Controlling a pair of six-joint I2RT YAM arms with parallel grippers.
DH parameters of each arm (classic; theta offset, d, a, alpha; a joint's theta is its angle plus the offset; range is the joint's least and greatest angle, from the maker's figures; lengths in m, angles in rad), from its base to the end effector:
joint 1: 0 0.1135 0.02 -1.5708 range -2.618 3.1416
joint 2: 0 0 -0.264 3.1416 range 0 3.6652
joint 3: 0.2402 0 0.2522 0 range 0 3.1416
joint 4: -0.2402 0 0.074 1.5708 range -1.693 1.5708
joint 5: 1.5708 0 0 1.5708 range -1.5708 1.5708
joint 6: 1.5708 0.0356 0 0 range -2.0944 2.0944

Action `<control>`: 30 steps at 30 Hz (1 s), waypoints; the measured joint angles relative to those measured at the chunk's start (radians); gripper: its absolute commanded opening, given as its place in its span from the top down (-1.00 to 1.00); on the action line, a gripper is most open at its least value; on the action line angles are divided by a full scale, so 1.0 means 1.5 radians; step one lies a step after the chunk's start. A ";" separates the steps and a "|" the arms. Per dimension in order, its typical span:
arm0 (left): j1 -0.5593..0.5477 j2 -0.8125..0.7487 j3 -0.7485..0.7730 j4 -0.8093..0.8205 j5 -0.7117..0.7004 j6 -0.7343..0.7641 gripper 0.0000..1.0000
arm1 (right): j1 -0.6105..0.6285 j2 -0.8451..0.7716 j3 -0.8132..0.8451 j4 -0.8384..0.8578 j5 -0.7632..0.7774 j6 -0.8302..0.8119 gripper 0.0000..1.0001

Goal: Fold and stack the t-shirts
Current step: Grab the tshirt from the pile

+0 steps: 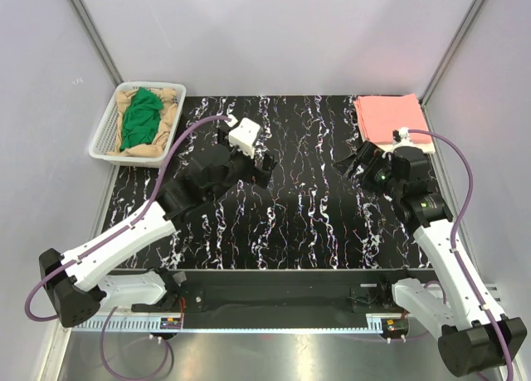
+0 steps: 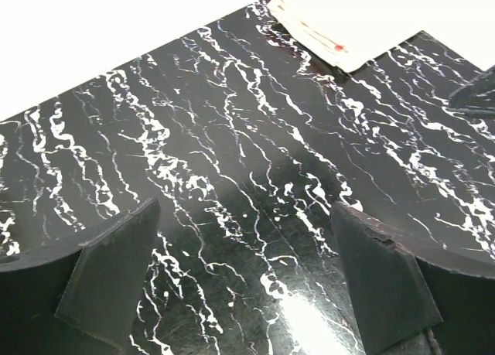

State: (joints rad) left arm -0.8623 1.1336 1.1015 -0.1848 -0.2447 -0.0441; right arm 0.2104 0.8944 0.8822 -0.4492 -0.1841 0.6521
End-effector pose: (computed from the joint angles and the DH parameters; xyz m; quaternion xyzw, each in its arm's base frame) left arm 0.1764 -0.1926 0.3814 0.2376 0.7402 -0.1867 0.6006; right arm 0.1923 0.0477 0.3279 0.1382 0.8365 0.2902 0.4438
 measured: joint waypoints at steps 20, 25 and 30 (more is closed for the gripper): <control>0.356 0.143 0.257 -0.080 -0.193 0.112 -0.63 | 0.000 -0.050 0.000 -0.005 -0.030 -0.012 -0.99; 0.495 0.251 0.290 -0.090 -0.170 0.072 -0.57 | 0.000 -0.052 0.000 -0.005 -0.031 -0.008 -0.99; 0.584 0.392 0.298 -0.109 -0.135 0.025 -0.15 | 0.005 -0.054 0.000 -0.005 -0.028 -0.008 -0.99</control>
State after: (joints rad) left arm 0.0135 1.7210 1.5490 -0.3481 -0.4477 -0.0059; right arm 0.2176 0.8127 0.8822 -0.4568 -0.2268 0.6407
